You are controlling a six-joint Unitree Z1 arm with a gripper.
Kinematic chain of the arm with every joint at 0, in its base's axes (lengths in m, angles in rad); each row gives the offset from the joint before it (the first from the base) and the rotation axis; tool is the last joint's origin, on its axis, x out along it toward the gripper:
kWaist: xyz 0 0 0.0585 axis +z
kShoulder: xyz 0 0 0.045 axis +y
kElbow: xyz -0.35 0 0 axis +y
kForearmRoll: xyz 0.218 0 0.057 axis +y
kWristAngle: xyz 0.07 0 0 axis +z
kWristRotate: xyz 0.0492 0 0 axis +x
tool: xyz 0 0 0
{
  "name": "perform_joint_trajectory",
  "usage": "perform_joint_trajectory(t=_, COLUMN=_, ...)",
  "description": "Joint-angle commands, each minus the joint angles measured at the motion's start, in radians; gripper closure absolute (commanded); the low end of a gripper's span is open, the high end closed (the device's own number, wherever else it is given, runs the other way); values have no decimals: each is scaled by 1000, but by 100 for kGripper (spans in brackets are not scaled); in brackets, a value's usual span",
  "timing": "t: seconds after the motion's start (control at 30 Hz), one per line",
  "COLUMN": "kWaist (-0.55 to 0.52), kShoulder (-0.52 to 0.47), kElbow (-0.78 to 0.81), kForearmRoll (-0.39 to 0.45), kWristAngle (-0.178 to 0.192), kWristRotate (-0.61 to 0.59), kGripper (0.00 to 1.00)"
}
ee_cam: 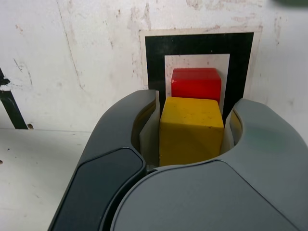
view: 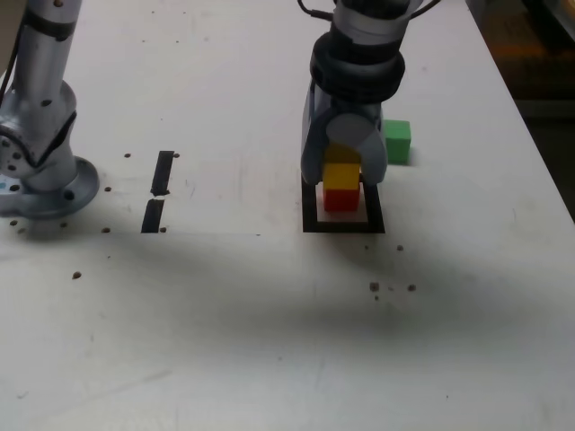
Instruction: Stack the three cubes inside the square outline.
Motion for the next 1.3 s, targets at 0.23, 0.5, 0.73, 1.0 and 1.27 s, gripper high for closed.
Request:
perform_joint_trajectory(t=0.23, kWaist=12, kShoulder=12, kElbow=6, kForearmRoll=-35, kWristAngle=-2, kWristRotate=13, kGripper=86)
perform_joint_trajectory(t=0.5, kWaist=17, kShoulder=7, kElbow=6, kForearmRoll=-34, kWristAngle=4, kWristRotate=13, kGripper=86)
perform_joint_trajectory(t=0.73, kWaist=18, kShoulder=2, kElbow=7, kForearmRoll=-27, kWristAngle=5, kWristRotate=13, kGripper=84)
perform_joint_trajectory(t=1.0, kWaist=18, kShoulder=-1, kElbow=7, kForearmRoll=-21, kWristAngle=8, kWristRotate=13, kGripper=74)
perform_joint_trajectory(t=1.27, kWaist=21, kShoulder=5, kElbow=11, kForearmRoll=-26, kWristAngle=5, kWristRotate=13, kGripper=45)
